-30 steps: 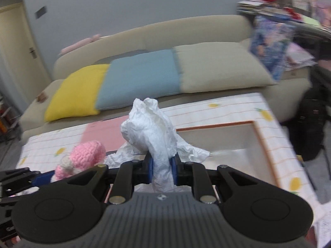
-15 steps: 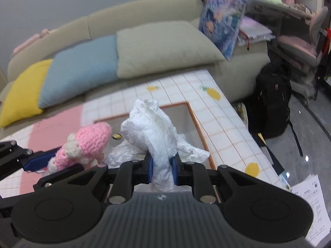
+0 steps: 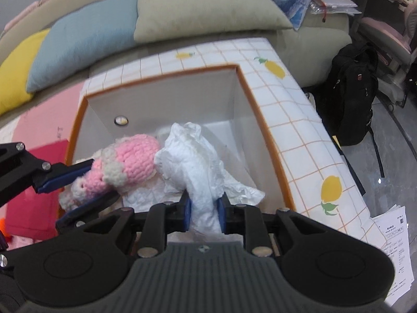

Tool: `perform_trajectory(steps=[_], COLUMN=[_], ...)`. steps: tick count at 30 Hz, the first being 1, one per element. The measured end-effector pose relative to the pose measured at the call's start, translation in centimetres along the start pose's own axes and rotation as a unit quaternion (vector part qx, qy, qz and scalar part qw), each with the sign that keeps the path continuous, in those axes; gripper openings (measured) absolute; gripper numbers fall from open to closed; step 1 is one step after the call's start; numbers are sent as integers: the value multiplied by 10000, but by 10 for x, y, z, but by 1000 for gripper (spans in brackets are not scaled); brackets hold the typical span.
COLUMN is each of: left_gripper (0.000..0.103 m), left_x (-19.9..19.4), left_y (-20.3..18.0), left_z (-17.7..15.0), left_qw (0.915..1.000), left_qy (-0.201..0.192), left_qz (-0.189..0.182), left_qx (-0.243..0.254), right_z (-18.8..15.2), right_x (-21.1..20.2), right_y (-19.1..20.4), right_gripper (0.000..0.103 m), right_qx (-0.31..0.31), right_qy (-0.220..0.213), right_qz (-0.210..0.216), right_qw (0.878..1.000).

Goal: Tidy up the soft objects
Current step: 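Lower the hat and bag into the box and open both grippers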

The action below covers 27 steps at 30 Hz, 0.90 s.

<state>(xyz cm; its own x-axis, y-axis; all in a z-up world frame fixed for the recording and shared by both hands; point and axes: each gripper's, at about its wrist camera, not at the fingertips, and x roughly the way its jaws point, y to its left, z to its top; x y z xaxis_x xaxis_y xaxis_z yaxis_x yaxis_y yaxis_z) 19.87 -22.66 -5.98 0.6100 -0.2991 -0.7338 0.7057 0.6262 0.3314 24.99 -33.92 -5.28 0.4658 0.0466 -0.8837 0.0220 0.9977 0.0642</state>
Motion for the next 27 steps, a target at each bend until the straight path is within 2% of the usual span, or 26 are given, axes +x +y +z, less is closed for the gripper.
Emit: perform_trajectory(steps=[4, 7, 9, 11, 12, 13, 17, 22, 27], left_gripper=[32, 39, 49, 65, 67, 68, 70, 70, 70], left_x=[8, 6, 3, -2, -6, -9, -24, -44, -76], left_y=[3, 6, 10, 14, 17, 19, 21, 28, 41], left_z=[-6, -8, -9, -10, -10, -10, -7, -8, -15], left_qw=[9999, 9998, 9996, 9990, 9985, 9981, 9977, 9966, 9914], left_qy=[155, 143, 97, 8, -57, -113, -233, -329, -614], left_qz=[13, 61, 80, 70, 75, 71, 87, 175, 306], left_qx=[-66, -121, -250, -438, -530, -602, -623, -740, -1118], right_z=[-3, -4, -3, -1, -1, 0, 3, 6, 0], right_x=[15, 18, 17, 13, 10, 7, -6, -24, -57], right_y=[2, 5, 8, 9, 10, 11, 12, 12, 16], right_gripper=[27, 35, 41, 50, 53, 54, 69, 71, 76], right_qx=[-105, -201, -255, -311, -333, -351, -321, -249, -116], right_qy=[175, 184, 125, 71, 28, -17, -130, -262, -710], right_qz=[-20, -76, -118, -116, -133, -150, -119, -88, 7], right_qw=[9998, 9996, 9995, 9994, 9994, 9993, 9993, 9993, 9974])
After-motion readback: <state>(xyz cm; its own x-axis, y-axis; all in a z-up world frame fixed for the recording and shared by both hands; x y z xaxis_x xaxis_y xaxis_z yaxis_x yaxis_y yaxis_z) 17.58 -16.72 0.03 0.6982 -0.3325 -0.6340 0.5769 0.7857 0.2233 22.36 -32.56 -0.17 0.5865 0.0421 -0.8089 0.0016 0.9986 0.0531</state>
